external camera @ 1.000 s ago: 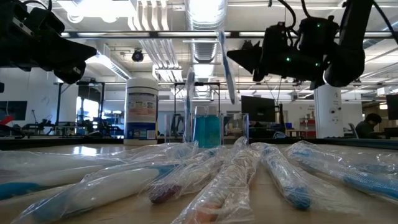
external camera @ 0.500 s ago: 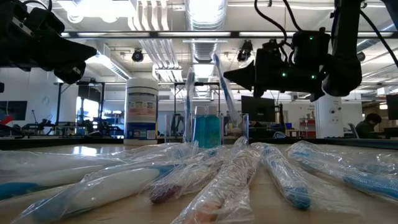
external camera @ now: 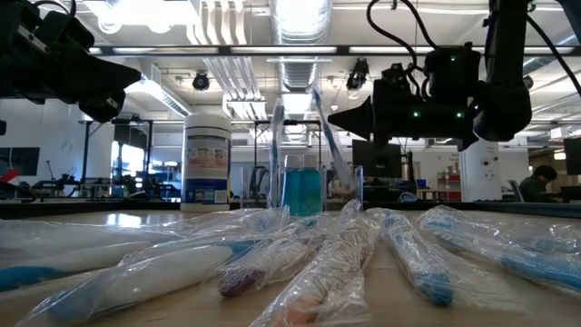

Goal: Pick & Place toothbrushing station
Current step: Put the blue toothbrush into the transparent bin organizer

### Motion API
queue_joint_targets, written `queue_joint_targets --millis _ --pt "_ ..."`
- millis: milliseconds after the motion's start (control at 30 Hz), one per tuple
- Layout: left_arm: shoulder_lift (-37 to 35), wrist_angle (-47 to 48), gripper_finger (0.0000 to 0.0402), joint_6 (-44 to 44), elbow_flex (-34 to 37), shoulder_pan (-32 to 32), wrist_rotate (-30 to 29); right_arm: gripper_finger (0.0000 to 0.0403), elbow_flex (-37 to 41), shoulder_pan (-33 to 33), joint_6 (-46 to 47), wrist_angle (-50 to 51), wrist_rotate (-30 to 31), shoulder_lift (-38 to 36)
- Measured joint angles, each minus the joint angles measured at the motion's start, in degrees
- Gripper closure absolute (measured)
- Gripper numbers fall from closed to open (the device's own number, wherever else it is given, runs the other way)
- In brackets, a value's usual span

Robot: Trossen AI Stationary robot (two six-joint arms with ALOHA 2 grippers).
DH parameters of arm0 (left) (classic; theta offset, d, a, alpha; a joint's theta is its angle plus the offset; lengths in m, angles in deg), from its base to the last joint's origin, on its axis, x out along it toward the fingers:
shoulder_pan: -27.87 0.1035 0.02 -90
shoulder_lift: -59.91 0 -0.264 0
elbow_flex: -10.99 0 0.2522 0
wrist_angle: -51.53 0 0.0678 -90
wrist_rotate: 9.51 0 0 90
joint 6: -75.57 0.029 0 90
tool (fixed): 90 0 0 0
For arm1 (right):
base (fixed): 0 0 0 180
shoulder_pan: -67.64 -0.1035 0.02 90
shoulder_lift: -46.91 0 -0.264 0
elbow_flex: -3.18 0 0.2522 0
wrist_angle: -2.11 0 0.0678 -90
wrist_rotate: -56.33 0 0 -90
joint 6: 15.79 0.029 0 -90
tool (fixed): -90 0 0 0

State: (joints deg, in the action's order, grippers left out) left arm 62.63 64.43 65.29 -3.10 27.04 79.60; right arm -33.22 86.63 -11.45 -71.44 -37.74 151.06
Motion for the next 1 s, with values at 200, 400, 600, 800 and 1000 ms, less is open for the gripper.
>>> queue_joint_targets --millis 200,400,600,800,1000 --pt "0.00 0.00 0.0383 0.01 0.00 -0.02 0.00 0.0395 2.24 0.04 0.00 0.19 1.89 0.01" --pt "0.00 0.00 0.0383 0.06 0.00 -0.01 -0.02 0.0395 3.09 0.04 -0.49 1.86 2.92 0.00" --pt "0.00 -0.02 0.0383 0.06 0.00 -0.02 -0.04 0.0395 3.87 0.04 -1.39 4.03 2.95 0.01" --pt "0.00 -0.02 0.0383 0.15 0.00 -0.01 -0.04 0.0395 4.81 0.04 -2.47 4.20 2.95 0.01" --pt "0.00 0.00 0.0383 0.12 0.00 0.00 -0.05 0.0395 6.32 0.04 -3.03 4.37 2.95 0.01"
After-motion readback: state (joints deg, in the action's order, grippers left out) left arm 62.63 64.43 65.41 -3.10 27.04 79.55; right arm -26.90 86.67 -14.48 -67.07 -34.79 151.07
